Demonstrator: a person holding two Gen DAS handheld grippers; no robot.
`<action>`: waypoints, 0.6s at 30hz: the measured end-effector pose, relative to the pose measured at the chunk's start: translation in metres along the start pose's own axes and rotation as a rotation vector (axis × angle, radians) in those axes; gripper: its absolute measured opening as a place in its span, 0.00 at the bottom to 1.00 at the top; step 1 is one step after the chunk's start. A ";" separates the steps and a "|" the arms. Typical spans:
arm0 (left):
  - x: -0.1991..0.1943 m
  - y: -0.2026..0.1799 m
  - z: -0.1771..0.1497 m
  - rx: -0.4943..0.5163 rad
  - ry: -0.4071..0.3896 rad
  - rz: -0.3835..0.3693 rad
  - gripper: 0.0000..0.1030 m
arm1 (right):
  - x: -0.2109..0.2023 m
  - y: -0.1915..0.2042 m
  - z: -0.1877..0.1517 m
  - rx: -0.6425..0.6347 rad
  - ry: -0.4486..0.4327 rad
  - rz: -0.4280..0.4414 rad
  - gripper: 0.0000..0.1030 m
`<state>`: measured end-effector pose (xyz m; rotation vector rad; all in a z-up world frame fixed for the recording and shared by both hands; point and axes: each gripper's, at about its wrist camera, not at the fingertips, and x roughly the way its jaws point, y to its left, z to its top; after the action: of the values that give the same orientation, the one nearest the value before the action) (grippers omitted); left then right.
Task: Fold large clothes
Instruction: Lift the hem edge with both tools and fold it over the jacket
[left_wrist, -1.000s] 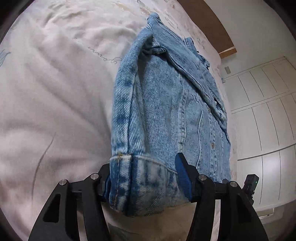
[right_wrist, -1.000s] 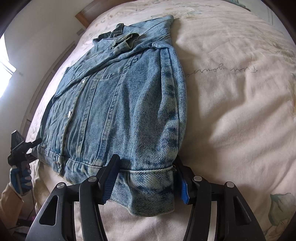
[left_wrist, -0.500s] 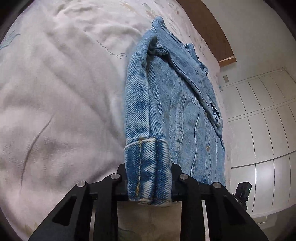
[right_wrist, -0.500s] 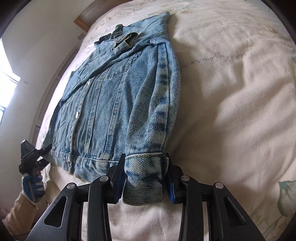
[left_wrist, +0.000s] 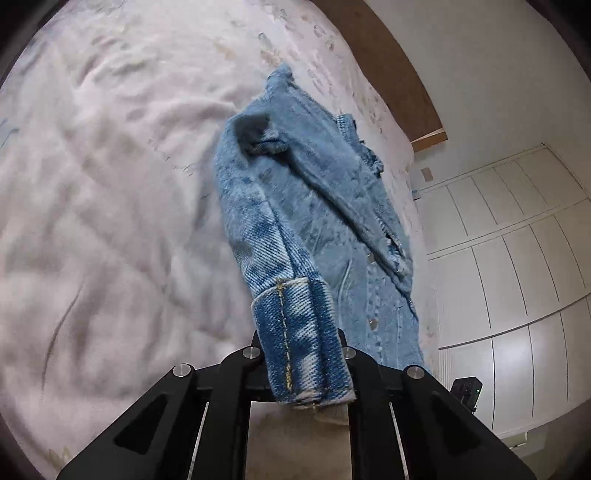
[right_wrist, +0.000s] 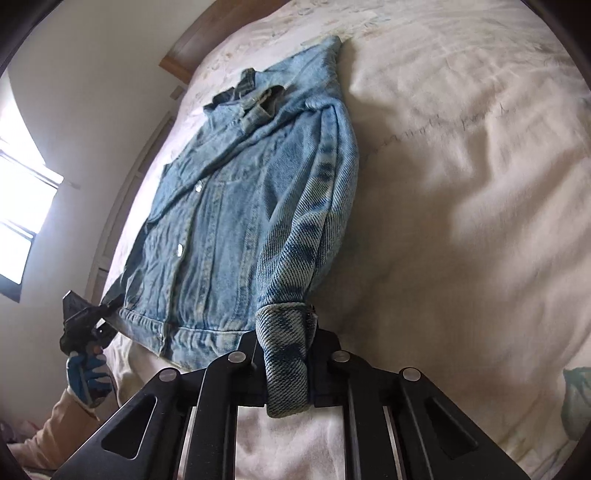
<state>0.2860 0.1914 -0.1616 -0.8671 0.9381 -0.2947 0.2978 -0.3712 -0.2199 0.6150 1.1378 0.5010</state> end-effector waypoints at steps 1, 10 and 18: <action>-0.004 -0.009 0.007 0.013 -0.015 -0.017 0.08 | -0.003 0.002 0.003 -0.004 -0.014 0.013 0.12; -0.008 -0.085 0.094 0.072 -0.133 -0.153 0.08 | -0.041 0.038 0.079 -0.034 -0.202 0.090 0.12; 0.039 -0.109 0.180 0.093 -0.179 -0.169 0.08 | -0.029 0.059 0.199 -0.034 -0.339 0.096 0.12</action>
<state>0.4680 0.1933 -0.0487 -0.8732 0.6810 -0.3959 0.4710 -0.3853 -0.1024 0.6978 0.7806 0.4754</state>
